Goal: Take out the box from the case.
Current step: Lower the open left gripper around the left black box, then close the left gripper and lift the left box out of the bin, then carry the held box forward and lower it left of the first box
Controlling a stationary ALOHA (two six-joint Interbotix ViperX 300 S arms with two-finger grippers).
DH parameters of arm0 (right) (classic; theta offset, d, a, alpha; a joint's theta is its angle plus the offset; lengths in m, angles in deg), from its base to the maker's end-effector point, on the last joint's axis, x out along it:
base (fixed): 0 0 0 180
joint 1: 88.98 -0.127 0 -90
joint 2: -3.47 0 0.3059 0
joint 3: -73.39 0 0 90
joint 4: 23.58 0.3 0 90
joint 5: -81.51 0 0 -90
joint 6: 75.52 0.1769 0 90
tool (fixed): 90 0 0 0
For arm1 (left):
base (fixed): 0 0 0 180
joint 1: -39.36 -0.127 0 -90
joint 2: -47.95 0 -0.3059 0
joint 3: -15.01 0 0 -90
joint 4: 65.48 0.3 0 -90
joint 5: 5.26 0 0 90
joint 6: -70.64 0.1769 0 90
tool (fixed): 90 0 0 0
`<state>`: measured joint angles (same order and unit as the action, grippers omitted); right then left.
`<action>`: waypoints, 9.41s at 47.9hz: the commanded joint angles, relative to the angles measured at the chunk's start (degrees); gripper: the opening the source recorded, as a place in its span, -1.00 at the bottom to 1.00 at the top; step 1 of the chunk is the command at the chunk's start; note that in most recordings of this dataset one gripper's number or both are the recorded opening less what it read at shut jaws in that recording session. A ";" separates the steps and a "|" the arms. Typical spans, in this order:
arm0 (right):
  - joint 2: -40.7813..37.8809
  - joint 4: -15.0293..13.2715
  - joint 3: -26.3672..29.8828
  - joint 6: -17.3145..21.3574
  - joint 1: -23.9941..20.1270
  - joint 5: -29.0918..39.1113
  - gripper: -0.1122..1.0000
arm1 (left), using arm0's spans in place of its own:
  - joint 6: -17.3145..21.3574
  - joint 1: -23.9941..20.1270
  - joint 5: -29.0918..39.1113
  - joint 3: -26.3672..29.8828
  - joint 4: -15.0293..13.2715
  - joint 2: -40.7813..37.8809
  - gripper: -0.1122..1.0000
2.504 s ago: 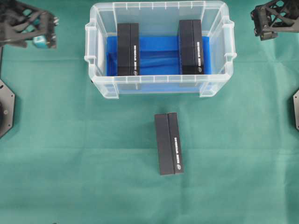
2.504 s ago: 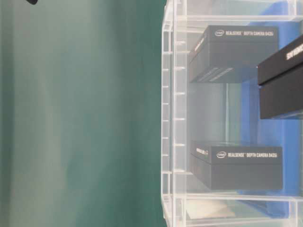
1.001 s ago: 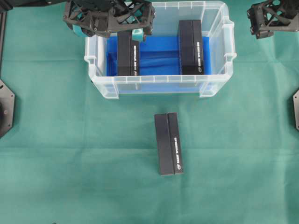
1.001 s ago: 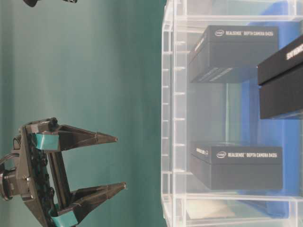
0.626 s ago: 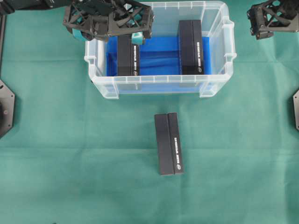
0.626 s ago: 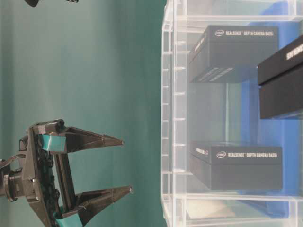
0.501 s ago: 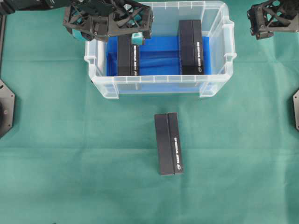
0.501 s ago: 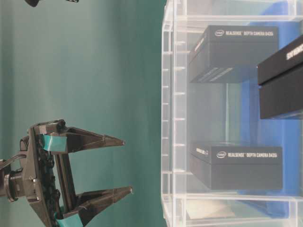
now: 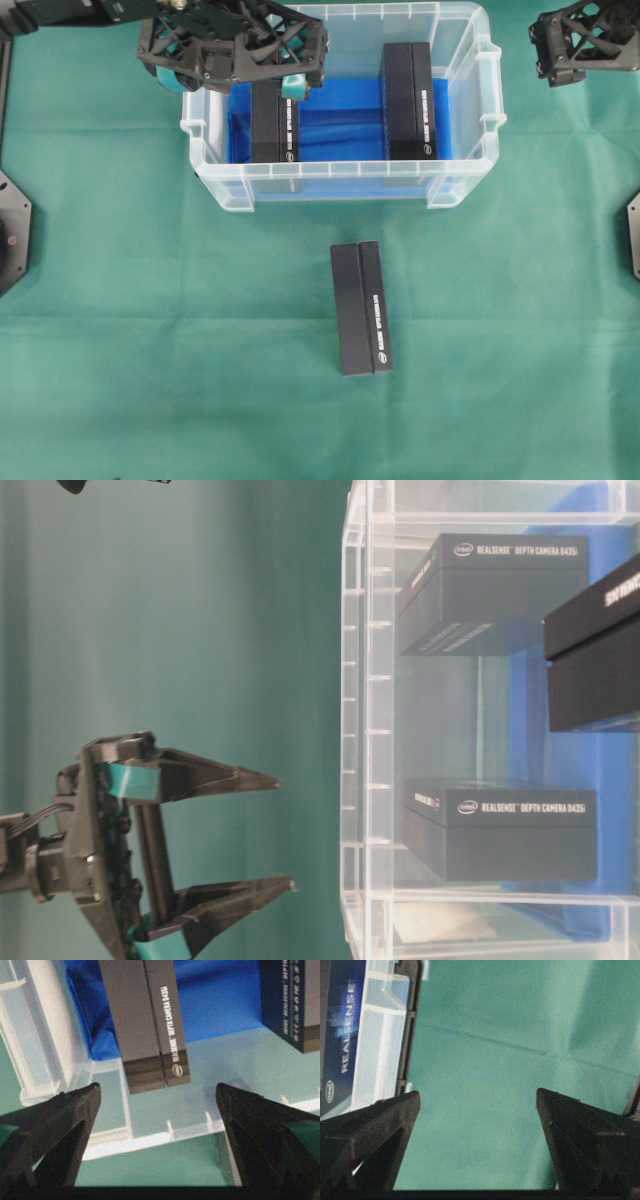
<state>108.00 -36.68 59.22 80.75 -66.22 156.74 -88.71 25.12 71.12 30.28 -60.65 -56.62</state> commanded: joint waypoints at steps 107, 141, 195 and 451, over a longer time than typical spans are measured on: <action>2.37 0.09 -3.16 0.00 0.00 -4.13 0.88 | -4.66 -1.93 -15.73 -10.37 3.34 -7.47 0.97; 2.37 0.18 -3.16 0.00 0.00 -4.13 0.88 | -4.57 -1.67 -17.93 -10.20 1.76 -7.47 0.29; 2.37 -0.18 -3.16 -0.09 0.00 -6.24 0.88 | -3.16 -1.14 -5.19 -0.18 0.79 -3.08 0.29; 2.29 -0.53 -4.48 -1.93 -0.53 -9.14 0.88 | -35.07 30.23 -14.68 -17.14 3.25 -2.11 0.29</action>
<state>109.67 -36.94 54.21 78.81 -66.75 147.78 -123.78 55.62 56.88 12.70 -57.66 -60.13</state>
